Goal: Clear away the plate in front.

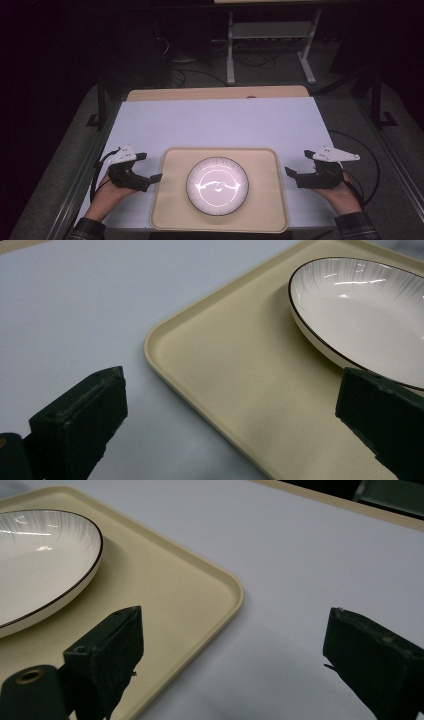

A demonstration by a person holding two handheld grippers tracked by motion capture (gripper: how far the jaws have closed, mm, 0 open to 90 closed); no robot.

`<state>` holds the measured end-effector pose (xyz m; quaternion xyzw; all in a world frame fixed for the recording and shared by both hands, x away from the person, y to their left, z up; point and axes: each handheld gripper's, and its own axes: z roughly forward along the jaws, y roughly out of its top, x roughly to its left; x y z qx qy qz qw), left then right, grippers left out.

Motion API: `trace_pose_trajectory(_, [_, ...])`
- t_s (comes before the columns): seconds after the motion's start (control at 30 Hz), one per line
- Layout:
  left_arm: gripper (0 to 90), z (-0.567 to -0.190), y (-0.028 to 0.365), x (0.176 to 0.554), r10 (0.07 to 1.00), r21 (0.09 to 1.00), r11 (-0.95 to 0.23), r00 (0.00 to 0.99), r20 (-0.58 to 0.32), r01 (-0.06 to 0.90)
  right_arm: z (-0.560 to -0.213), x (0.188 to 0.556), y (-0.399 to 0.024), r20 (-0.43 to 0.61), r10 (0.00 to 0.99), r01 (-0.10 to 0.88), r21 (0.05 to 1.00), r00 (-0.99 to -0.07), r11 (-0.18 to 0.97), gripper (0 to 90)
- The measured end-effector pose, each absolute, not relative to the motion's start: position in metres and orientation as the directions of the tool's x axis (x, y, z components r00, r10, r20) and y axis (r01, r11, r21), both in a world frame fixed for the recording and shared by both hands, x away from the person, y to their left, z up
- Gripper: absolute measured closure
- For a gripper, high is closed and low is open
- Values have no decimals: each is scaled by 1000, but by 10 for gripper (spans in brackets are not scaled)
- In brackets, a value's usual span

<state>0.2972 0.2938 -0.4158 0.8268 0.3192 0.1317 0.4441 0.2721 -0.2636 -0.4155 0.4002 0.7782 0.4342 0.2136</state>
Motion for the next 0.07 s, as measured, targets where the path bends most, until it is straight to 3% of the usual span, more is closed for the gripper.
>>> trace_pose_trajectory(0.07, [0,-416,294,297,645,817,-404,762,-64,411,-415,272,-264,18,810,436,849,-586,297,71])
